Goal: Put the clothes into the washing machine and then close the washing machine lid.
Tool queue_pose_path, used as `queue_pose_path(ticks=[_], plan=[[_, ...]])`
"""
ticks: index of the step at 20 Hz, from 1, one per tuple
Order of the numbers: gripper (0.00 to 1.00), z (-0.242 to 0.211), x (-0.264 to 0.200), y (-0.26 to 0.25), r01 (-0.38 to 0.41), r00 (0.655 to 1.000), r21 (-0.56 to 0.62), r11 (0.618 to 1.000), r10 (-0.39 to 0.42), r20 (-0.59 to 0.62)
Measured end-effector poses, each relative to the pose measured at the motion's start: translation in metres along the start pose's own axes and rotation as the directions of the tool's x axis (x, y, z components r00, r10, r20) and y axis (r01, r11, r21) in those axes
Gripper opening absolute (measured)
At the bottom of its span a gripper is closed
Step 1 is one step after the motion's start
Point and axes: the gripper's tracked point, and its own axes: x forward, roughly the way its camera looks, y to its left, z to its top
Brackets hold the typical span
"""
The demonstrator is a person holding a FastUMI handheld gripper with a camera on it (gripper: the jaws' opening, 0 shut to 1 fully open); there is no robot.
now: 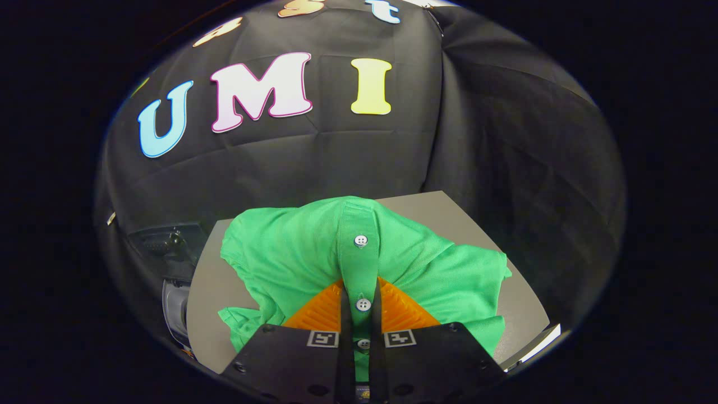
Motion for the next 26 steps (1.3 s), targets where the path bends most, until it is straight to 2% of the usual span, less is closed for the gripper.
queue_pose_path(ticks=[5, 7, 10, 20, 26], plan=[[0.14, 0.024, -0.015, 0.005, -0.005, 0.995, -0.024, 1.0, 0.008, 0.1], [0.14, 0.04, -0.029, 0.013, -0.016, 0.989, -0.01, 1.0, 0.017, 0.147], [0.14, 0.066, -0.055, 0.03, -0.023, 0.978, -0.047, 0.999, 0.032, 0.208], [0.14, 0.117, -0.133, 0.106, -0.068, 0.958, -0.084, 0.994, 0.088, 0.272], [0.14, 0.109, -0.164, 0.179, -0.126, 0.954, -0.114, 0.985, 0.152, 0.258]])
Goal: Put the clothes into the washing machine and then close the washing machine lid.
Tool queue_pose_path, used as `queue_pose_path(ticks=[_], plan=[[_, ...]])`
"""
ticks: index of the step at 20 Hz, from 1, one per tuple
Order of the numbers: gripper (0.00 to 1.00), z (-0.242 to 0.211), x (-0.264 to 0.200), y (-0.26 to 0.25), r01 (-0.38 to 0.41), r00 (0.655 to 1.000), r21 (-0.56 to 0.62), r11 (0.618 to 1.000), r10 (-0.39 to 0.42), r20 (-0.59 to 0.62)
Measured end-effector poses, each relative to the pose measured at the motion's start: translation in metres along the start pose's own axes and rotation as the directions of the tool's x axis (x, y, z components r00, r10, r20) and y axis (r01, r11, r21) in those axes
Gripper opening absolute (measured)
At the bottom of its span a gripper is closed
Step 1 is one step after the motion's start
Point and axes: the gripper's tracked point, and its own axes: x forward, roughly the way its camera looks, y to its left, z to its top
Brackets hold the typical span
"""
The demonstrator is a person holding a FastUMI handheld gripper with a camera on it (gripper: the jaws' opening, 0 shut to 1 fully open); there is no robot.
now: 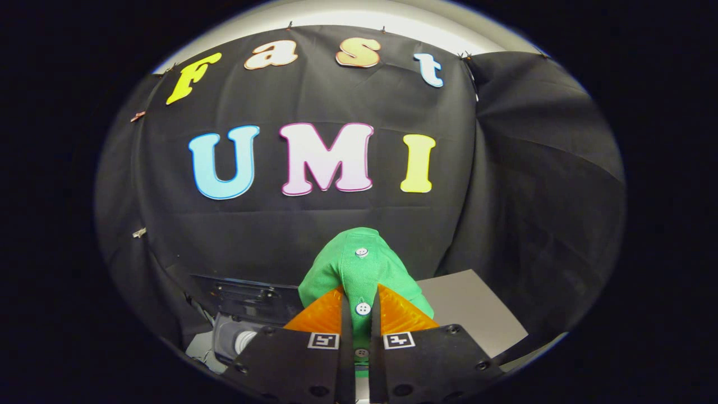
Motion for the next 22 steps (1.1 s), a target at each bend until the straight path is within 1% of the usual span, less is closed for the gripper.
queue_pose_path(ticks=[6, 11, 16, 19, 22], plan=[[0.14, -0.03, -0.009, 0.09, -0.057, 0.998, -0.031, 0.998, 0.056, -0.025], [0.14, -0.078, -0.005, 0.167, -0.108, 0.993, -0.066, 0.992, 0.104, -0.061], [0.14, -0.151, 0.015, 0.223, -0.144, 0.984, -0.073, 0.987, 0.135, -0.115], [0.14, -0.202, 0.035, 0.239, -0.132, 0.98, -0.059, 0.99, 0.121, -0.158], [0.14, -0.246, 0.065, 0.247, -0.114, 0.98, -0.053, 0.992, 0.103, -0.168]])
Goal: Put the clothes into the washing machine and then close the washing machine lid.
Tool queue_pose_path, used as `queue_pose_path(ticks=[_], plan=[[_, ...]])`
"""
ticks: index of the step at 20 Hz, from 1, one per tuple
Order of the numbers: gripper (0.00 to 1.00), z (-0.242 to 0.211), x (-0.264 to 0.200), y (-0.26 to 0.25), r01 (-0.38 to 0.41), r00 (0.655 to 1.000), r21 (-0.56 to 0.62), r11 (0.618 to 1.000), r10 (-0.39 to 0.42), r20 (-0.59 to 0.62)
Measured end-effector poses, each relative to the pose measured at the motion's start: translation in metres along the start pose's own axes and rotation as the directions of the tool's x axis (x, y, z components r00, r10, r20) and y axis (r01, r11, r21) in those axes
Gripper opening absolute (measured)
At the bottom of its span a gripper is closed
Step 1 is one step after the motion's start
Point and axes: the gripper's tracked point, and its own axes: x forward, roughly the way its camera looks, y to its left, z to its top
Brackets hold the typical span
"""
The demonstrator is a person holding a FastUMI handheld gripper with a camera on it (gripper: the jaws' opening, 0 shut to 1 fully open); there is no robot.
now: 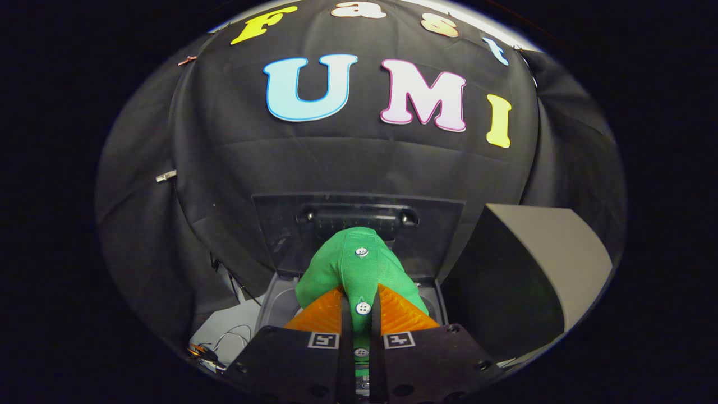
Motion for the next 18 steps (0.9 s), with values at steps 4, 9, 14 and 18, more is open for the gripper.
queue_pose_path(ticks=[4, 9, 14, 18], plan=[[0.14, -0.039, 0.046, -0.006, 0.02, 1.0, 0.049, 0.999, -0.02, -0.001], [0.14, -0.089, 0.085, -0.015, 0.026, 0.998, 0.022, 0.999, -0.025, -0.052], [0.14, -0.117, 0.094, -0.004, -0.007, 0.998, 0.038, 0.999, 0.009, -0.061], [0.14, -0.124, 0.095, -0.007, 0.021, 0.997, 0.016, 1.0, -0.02, -0.072]])
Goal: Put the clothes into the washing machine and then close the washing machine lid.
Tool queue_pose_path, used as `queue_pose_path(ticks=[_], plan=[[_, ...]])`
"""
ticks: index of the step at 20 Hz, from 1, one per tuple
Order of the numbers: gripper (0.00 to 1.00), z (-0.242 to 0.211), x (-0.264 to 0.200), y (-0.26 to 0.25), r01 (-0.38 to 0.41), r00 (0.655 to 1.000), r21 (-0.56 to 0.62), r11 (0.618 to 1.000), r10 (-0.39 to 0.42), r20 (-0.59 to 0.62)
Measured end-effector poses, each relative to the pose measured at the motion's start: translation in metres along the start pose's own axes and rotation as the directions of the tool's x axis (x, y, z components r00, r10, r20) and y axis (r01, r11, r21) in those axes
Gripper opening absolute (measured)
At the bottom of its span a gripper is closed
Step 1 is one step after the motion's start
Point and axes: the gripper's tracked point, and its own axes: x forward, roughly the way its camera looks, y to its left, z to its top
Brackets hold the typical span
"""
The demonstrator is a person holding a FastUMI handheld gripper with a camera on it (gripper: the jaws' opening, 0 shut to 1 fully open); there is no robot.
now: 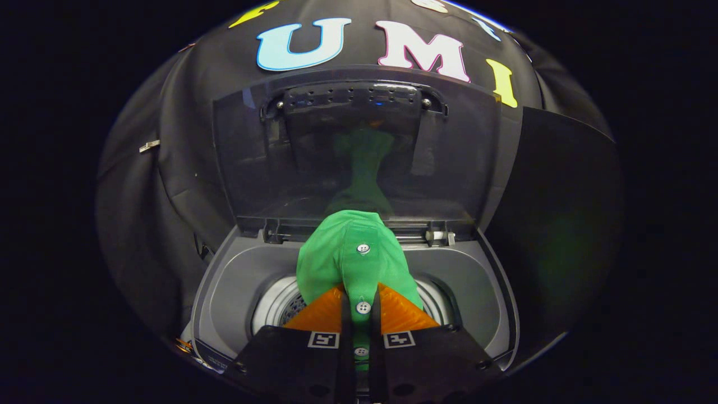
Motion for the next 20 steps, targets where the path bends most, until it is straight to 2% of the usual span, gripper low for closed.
queue_pose_path(ticks=[1, 2, 5, 9, 14, 17, 20], plan=[[0.14, -0.006, 0.005, -0.001, 0.003, 1.0, -0.009, 1.0, -0.003, -0.019], [0.19, -0.007, -0.001, 0.004, -0.01, 1.0, -0.007, 1.0, 0.009, -0.026], [0.97, 0.005, -0.015, 0.017, -0.068, 0.998, 0.015, 0.998, 0.068, 0.012], [0.99, 0.01, -0.021, 0.019, -0.085, 0.996, 0.014, 0.996, 0.085, 0.014], [0.99, 0.037, -0.033, 0.014, -0.103, 0.993, 0.025, 0.994, 0.101, 0.063], [0.99, 0.08, -0.049, 0.004, -0.11, 0.982, 0.023, 0.994, 0.105, 0.157], [0.99, 0.14, -0.074, -0.001, -0.125, 0.952, 0.01, 0.992, 0.117, 0.284]])
